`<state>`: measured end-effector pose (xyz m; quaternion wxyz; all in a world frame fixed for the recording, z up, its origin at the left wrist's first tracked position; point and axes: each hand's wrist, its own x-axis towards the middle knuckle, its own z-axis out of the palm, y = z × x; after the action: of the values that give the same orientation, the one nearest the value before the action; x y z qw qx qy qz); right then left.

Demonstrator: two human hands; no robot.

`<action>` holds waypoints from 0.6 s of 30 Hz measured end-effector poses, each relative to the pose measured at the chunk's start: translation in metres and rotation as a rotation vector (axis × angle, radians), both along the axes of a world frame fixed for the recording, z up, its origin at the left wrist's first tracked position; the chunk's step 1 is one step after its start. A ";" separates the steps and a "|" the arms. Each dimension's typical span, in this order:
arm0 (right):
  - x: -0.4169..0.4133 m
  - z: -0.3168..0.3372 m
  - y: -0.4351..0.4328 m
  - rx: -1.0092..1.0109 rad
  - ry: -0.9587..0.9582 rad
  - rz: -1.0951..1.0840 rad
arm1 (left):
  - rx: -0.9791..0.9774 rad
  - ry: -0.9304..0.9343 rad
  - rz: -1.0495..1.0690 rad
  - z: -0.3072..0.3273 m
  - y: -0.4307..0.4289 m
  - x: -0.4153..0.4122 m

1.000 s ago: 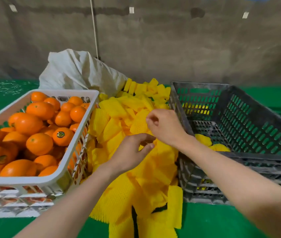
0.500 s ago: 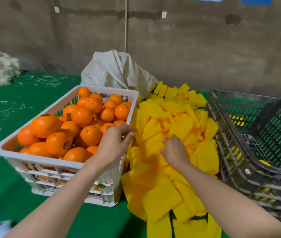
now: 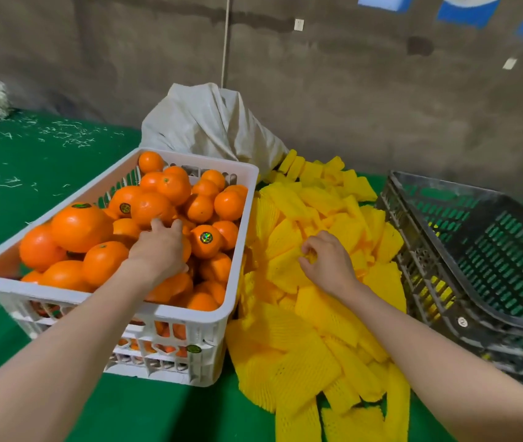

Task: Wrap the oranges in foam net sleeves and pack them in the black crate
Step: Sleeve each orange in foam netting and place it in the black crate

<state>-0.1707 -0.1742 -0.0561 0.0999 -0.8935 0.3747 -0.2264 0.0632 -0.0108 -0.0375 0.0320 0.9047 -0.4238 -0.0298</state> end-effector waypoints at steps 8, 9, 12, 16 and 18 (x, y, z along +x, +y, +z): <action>-0.009 0.021 0.011 0.174 -0.255 0.117 | -0.278 0.107 -0.046 0.006 0.001 0.008; -0.010 0.023 0.011 0.209 -0.286 0.121 | -0.372 0.166 -0.045 0.007 0.002 0.005; -0.012 0.030 0.011 0.355 -0.376 0.125 | -0.700 0.469 -0.109 0.019 0.001 -0.011; -0.013 0.046 0.020 0.668 -0.582 0.132 | -0.877 0.964 -0.109 0.036 -0.002 -0.045; -0.012 0.055 0.026 0.794 -0.649 0.165 | -0.907 1.200 -0.145 0.042 -0.007 -0.062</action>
<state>-0.1832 -0.1479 -0.0013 0.5599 -0.6969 0.3098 -0.3237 0.0016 -0.0177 0.0044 0.6246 0.6011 -0.3628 -0.3419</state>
